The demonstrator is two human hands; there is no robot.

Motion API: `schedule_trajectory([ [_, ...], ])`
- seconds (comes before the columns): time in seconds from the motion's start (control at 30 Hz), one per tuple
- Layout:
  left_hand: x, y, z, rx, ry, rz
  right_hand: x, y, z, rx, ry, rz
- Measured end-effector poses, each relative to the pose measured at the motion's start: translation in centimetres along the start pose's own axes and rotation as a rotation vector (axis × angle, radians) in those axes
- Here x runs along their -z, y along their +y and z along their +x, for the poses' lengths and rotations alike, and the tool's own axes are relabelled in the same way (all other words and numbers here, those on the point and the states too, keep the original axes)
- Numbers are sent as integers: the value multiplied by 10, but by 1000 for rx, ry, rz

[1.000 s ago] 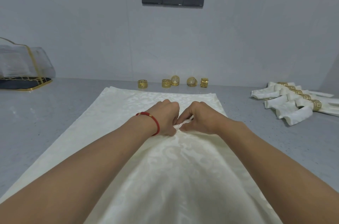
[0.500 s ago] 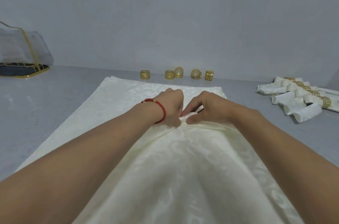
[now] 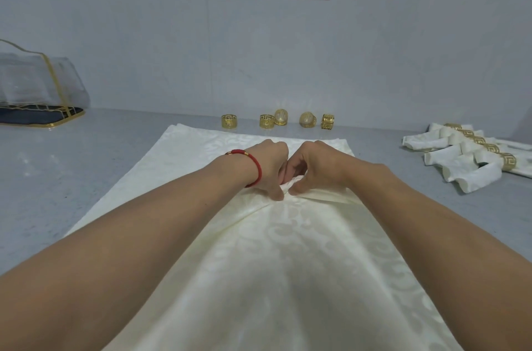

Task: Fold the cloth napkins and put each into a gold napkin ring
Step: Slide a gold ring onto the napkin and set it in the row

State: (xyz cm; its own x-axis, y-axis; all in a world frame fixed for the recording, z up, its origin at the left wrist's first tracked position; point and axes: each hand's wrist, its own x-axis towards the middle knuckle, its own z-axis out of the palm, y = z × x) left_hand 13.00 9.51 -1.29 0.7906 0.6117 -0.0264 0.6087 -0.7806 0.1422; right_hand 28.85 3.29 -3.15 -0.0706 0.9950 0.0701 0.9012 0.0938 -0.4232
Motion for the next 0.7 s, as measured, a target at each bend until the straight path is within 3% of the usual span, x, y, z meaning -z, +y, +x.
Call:
schedule_trajectory([
  [0.23,-20,6,-1,46,190,-39,3,4,-2,-29,51,139],
  [0.4,-16,-27,-3,125,266,-59,-4,-14,21,28,146,195],
  [0.6,-8,-110,-10,356,517,289,-24,-37,89,33,259,212],
  [0.7,-24,-149,-15,484,559,320,-33,-37,129,-52,271,152],
])
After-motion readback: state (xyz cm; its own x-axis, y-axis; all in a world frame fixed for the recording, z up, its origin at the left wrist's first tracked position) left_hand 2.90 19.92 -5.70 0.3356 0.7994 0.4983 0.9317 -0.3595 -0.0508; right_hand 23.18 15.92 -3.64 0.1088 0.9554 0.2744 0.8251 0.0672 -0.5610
